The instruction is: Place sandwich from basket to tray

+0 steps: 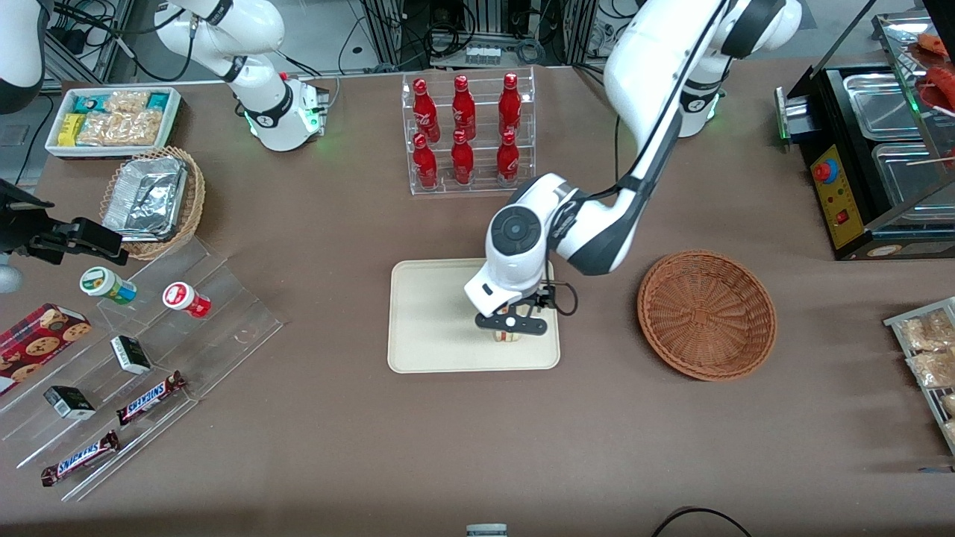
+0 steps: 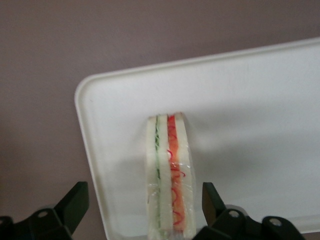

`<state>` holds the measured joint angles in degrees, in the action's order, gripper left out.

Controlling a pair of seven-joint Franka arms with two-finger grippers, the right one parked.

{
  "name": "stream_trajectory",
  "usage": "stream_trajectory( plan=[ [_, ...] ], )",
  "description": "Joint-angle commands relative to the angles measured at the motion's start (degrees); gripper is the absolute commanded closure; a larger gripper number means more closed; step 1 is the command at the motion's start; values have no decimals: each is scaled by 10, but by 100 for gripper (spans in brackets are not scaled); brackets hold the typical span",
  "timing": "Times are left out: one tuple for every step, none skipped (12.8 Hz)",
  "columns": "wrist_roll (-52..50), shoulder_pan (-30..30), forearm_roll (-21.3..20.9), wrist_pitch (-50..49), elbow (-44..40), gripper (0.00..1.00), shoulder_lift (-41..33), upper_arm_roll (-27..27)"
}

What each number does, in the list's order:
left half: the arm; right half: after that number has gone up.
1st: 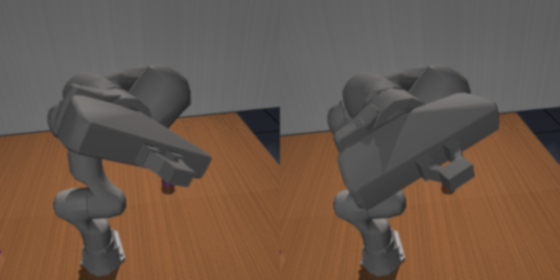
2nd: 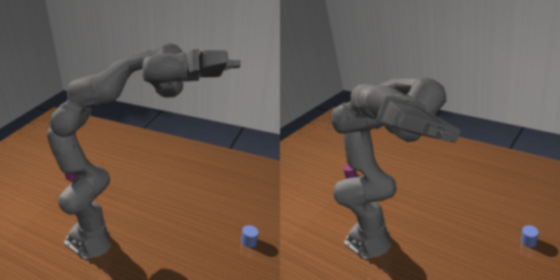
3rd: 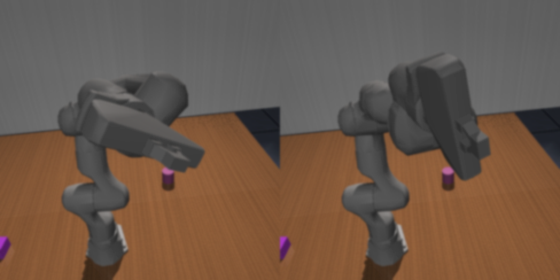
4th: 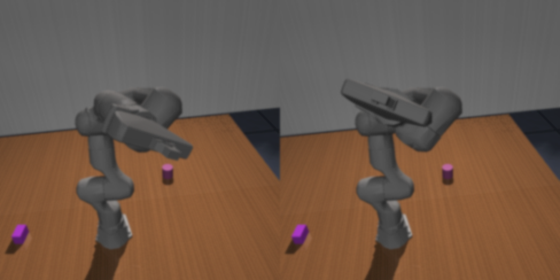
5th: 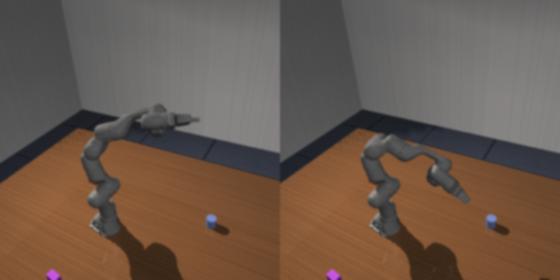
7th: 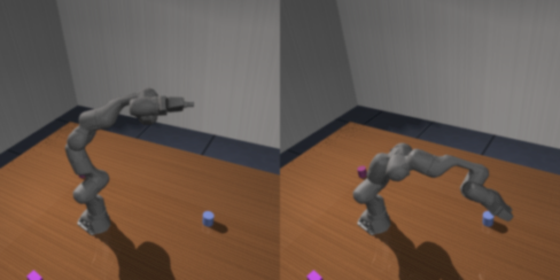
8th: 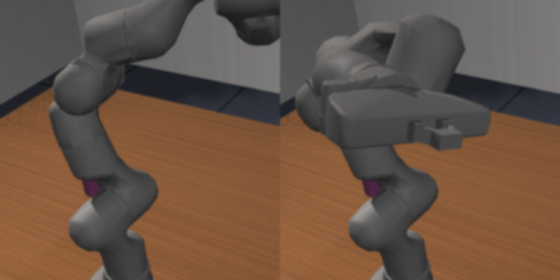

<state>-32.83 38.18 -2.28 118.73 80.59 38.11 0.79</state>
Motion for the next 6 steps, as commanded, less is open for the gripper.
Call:
stream_trajectory(
  plan=[
    [0, 1, -2, -26, 2, 0, -40, -31],
    [14, 0, -1, -35, 2, 0, -52, -39],
    [32, 0, 11, -52, 1, 0, -65, -60],
    [36, 1, 43, -69, 1, 0, -77, -88],
    [45, 1, 63, -82, 1, 0, -91, -110],
    [63, 0, 72, -100, 1, 0, -105, -131]
  ],
)
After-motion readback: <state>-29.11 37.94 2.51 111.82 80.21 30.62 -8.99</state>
